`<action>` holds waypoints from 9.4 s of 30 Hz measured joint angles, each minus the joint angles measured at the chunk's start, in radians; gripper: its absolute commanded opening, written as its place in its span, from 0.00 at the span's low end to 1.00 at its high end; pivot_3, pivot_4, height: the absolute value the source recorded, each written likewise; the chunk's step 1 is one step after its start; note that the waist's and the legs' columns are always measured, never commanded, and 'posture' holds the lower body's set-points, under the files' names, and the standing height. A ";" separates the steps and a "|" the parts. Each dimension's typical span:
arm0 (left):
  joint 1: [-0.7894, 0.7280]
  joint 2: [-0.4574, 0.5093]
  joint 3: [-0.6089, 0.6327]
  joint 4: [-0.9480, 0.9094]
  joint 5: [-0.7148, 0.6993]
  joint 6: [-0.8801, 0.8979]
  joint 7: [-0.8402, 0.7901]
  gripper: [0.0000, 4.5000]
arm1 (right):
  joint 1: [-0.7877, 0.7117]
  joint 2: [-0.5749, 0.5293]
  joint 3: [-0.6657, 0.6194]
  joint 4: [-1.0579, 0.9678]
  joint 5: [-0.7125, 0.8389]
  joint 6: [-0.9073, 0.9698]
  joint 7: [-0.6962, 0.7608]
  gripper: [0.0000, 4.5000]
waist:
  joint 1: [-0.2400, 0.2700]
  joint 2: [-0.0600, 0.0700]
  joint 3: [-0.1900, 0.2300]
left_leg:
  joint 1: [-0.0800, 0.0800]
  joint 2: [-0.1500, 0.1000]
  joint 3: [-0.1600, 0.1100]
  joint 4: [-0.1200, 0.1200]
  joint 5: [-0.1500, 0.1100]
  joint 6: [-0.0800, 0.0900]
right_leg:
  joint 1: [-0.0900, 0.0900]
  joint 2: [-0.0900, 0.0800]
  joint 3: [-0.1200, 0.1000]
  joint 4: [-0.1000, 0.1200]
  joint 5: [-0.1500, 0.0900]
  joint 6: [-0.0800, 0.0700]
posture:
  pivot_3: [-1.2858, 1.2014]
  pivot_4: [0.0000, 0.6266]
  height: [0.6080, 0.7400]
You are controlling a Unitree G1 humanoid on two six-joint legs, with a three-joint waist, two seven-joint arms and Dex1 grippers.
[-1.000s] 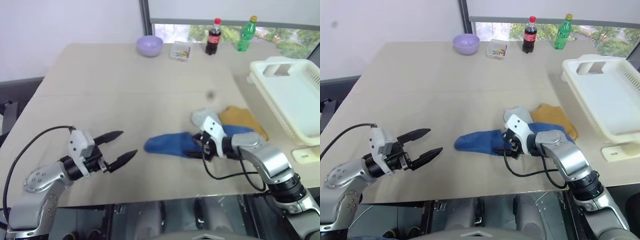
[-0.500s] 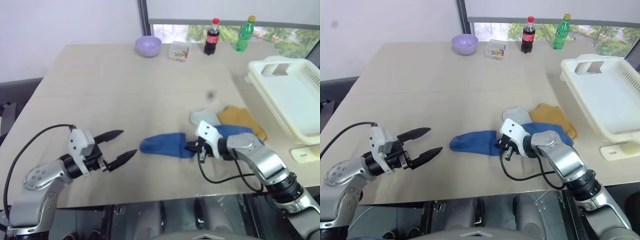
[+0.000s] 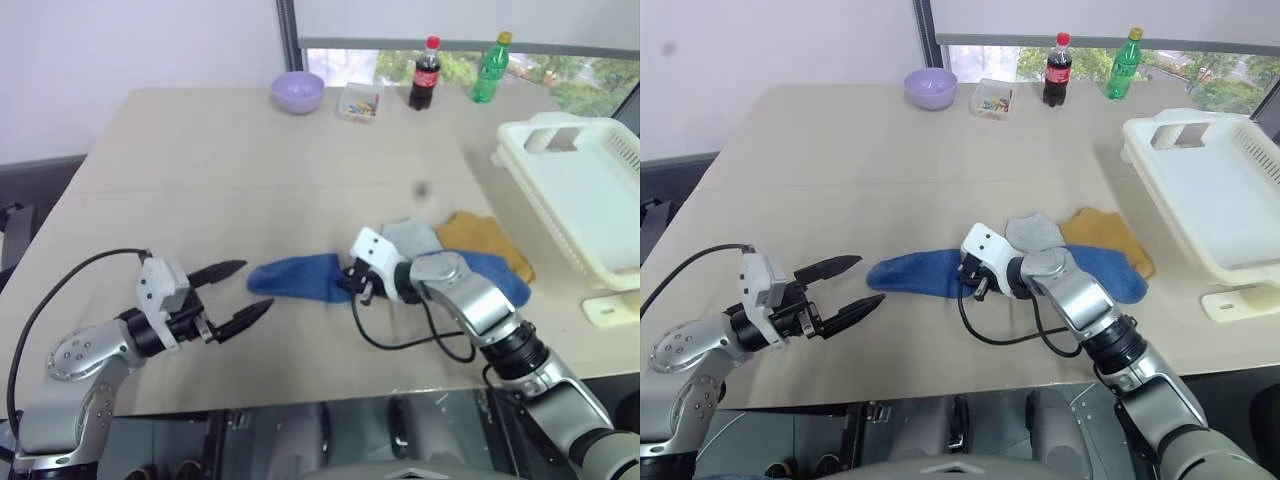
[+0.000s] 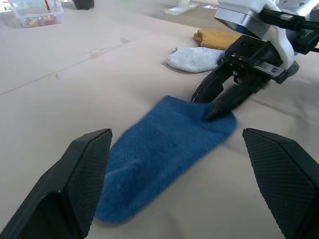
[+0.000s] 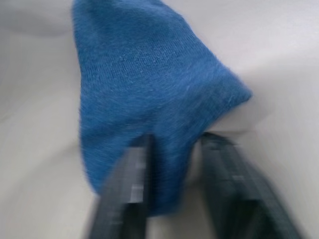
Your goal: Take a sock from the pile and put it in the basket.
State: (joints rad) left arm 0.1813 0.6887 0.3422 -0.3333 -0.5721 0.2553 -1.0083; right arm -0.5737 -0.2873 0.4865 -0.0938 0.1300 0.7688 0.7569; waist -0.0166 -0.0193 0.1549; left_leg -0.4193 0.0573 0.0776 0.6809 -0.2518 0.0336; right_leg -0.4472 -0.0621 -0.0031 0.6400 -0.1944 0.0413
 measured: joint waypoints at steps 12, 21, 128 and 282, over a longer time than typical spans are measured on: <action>-0.056 -0.008 -0.051 0.014 0.001 -0.002 -0.001 1.00 | 0.113 -0.269 -0.226 -0.333 0.130 0.118 0.046 0.76 | 0.005 0.000 0.001 | -0.003 -0.001 -0.001 0.000 0.000 0.000 | -0.001 -0.002 -0.001 -0.003 -0.001 0.001 | 0.52 0.24 0.92; -0.085 -0.008 -0.079 0.048 0.005 -0.015 -0.018 1.00 | 0.268 -0.475 -0.320 -0.336 0.114 0.048 0.058 0.76 | 0.001 -0.002 0.002 | -0.003 -0.001 -0.002 0.000 0.000 0.000 | 0.000 -0.001 -0.001 -0.003 -0.002 0.004 | 0.52 0.24 0.92; -0.786 -0.069 -0.315 0.972 0.402 -0.170 0.044 0.63 | 0.066 0.130 -0.298 0.092 0.138 0.066 -0.215 0.00 | -0.019 -0.003 0.004 | 0.000 0.000 -0.005 0.000 0.002 -0.003 | 0.002 0.003 -0.001 0.003 0.002 0.004 | 0.52 0.24 0.92; -0.570 -0.064 -0.084 0.471 -0.319 0.933 -0.054 0.77 | -0.033 0.116 0.034 0.278 -0.175 -0.468 0.016 0.63 | -0.024 -0.005 0.000 | 0.004 -0.001 -0.006 -0.002 0.003 -0.004 | 0.003 0.001 -0.001 0.003 -0.001 0.002 | 0.52 0.24 0.92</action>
State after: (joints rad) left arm -0.3888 0.6242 0.2583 0.1381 -0.8906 1.1884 -1.0623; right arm -0.6069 -0.1714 0.5204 0.1844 -0.0453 0.3006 0.7729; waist -0.0406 -0.0245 0.1554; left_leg -0.4151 0.0565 0.0720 0.6793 -0.2487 0.0296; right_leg -0.4438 -0.0609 -0.0036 0.6431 -0.1952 0.0430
